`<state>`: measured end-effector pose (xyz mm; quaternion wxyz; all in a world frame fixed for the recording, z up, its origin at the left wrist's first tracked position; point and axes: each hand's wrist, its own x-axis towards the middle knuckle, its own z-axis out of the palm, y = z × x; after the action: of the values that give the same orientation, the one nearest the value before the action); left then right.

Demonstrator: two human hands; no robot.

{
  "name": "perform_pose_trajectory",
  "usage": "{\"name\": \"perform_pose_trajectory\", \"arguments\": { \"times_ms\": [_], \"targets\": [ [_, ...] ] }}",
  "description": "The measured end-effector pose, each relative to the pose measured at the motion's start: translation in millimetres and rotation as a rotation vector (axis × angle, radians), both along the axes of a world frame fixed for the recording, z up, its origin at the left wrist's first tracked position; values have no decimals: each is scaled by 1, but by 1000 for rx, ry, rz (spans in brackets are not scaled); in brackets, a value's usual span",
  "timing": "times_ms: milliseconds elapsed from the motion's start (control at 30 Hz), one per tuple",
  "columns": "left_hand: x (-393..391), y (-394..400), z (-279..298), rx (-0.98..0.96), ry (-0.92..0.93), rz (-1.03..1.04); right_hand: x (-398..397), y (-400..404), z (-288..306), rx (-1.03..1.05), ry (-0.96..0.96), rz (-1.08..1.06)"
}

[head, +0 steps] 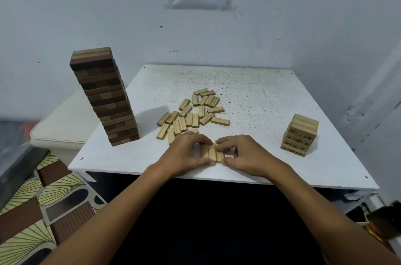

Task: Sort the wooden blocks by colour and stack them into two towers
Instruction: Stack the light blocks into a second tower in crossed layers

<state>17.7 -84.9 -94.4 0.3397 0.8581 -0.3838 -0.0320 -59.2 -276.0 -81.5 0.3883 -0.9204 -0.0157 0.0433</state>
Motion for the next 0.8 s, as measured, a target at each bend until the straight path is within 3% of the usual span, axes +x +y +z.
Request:
{"name": "perform_pose_trajectory", "arguments": {
  "times_ms": [467,800],
  "targets": [
    [-1,9,2,-79,184,14,-5,-1,-3,21,-31,-35],
    [-1,8,3,-86,163,-7,-3,2,-5,28,-52,-40]
  ]
}}
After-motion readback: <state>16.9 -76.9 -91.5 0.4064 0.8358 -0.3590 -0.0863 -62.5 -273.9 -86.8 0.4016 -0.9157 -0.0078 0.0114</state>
